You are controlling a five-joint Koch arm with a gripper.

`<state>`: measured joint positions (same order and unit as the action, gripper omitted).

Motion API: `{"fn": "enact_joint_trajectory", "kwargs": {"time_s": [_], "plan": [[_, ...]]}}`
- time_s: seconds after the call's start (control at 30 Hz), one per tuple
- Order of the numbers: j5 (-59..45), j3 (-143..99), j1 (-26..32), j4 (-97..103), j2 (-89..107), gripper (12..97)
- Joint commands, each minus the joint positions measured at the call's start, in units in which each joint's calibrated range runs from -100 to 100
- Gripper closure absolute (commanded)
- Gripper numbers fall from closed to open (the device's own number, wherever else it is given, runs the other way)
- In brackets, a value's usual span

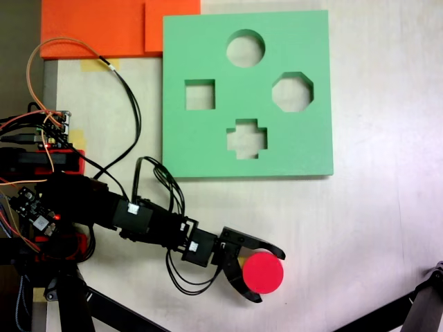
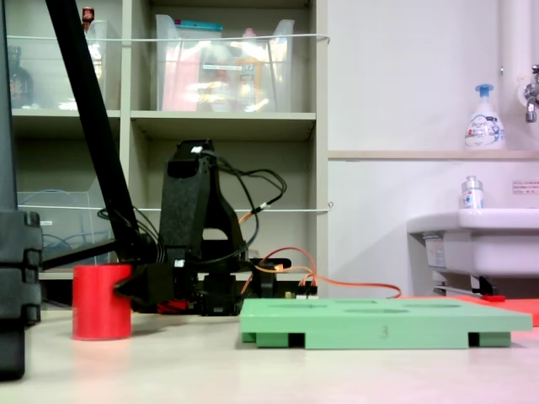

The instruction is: Put the cylinder block into the corresponding hole

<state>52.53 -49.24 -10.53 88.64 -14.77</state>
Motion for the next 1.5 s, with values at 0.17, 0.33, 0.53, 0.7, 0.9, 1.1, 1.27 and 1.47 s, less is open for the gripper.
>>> {"fn": "enact_joint_trajectory", "kwargs": {"time_s": [0.17, 0.33, 0.53, 0.7, 0.9, 1.1, 1.27, 1.47], "plan": [[0.24, -3.10, 0.39, 6.16, 3.88, 75.1], [0.29, -4.40, 0.34, 6.16, 5.84, 77.7], [0.29, -6.39, 0.34, 6.16, 10.86, 77.7], [0.29, -9.38, 0.44, 3.56, 24.97, 77.7], [0.29, -15.47, 2.83, -7.90, 50.25, 77.9], [0.29, -17.26, 8.06, -22.35, 72.87, 77.7], [-0.20, -13.37, 15.24, -26.97, 75.67, 77.7], [-3.03, -4.40, 23.15, -30.82, 65.61, 77.6]]}}
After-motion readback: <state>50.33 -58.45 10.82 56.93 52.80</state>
